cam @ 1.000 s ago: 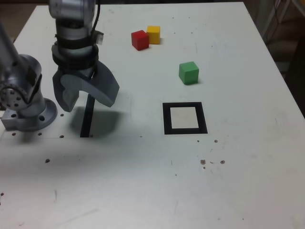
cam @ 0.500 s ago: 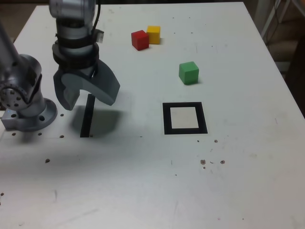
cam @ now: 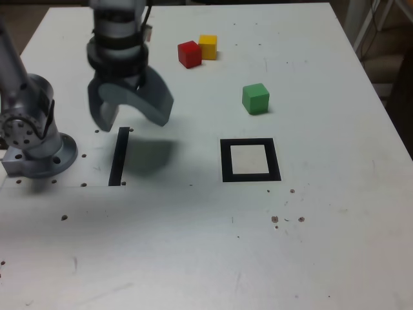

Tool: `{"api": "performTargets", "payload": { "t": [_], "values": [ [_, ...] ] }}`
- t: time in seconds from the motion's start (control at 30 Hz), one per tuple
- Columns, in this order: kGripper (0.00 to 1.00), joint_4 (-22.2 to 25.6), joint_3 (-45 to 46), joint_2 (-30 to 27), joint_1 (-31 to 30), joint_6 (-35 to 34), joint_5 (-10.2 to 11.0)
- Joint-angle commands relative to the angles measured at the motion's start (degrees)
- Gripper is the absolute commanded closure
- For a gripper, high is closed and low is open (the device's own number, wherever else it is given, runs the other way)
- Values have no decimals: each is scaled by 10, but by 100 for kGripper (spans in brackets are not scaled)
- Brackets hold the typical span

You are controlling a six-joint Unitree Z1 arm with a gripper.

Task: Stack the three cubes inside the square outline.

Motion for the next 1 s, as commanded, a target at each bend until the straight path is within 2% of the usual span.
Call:
{"api": "performTargets", "payload": {
  "t": [0.0,0.2,0.57,0.97],
  "values": [
    [1,7,-15,10,16,14,6],
    [1,26,-53,33,77,51,26],
    [1,28,-107,73,169,127,43],
    [1,26,-181,124,277,287,47]
  ]
}}
